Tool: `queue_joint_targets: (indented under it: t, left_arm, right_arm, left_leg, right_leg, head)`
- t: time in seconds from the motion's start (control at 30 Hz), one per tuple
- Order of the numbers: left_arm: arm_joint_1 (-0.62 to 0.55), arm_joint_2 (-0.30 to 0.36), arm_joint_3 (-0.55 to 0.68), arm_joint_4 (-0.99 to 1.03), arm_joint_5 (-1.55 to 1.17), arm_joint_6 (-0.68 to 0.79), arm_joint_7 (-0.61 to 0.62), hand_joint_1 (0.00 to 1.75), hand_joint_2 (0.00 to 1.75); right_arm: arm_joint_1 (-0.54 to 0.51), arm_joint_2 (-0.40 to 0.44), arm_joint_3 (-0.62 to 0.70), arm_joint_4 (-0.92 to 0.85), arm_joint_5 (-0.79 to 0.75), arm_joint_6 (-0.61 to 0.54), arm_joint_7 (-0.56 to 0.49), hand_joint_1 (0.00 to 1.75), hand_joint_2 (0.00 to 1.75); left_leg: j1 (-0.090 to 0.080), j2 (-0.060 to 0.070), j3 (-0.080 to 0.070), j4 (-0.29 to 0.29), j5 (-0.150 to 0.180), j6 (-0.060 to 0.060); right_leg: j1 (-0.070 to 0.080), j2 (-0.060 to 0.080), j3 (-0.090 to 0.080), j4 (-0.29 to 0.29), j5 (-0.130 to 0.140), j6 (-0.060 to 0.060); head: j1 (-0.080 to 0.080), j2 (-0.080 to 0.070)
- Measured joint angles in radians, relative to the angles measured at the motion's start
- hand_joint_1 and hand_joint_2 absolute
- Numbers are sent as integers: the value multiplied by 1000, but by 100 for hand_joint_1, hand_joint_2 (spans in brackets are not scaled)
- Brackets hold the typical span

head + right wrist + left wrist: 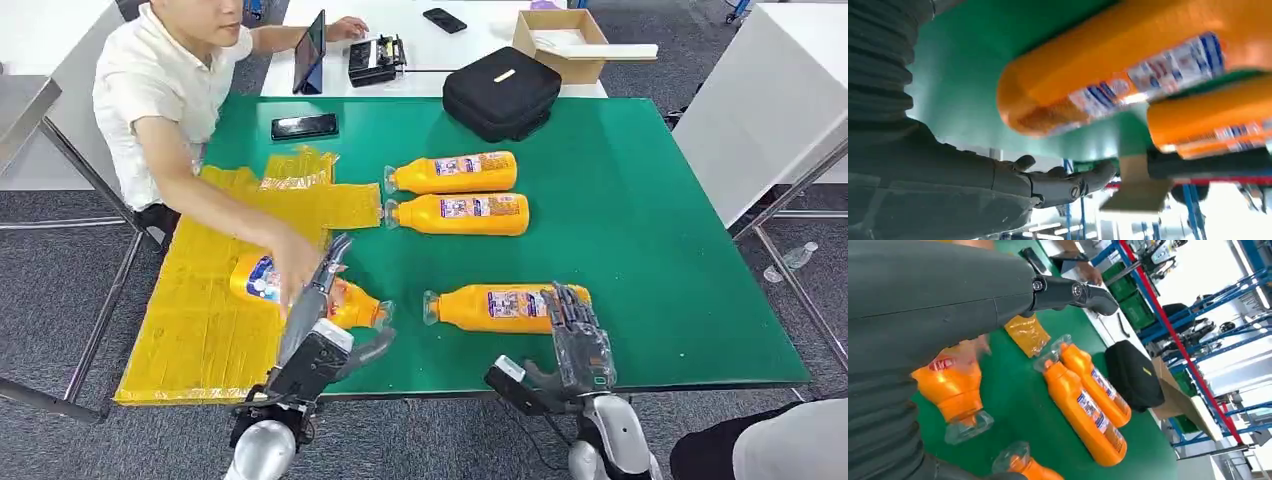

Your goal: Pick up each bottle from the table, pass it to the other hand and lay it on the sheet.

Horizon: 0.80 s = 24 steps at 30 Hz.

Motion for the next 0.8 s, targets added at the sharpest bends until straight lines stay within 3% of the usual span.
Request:
queue_joint_targets:
  t: [0.57, 0.8]
  left_arm:
    - [17, 1, 3, -26, -12, -5, 14, 0, 175]
    - [19, 1, 3, -33, -13, -8, 13, 0, 175]
  right_arm:
    - [3, -53, -7, 0, -17, 43, 27, 0, 175]
    - [-78, -81, -7, 38, -26, 74, 18, 0, 175]
  left_leg:
    - [0, 0, 0, 0, 0, 0]
    - [0, 0, 0, 0, 0, 0]
  right_leg:
    - [0, 0, 0, 0, 0, 0]
    - [0, 0, 1, 0, 0, 0]
  head:
    - [0, 0]
    - [0, 0]
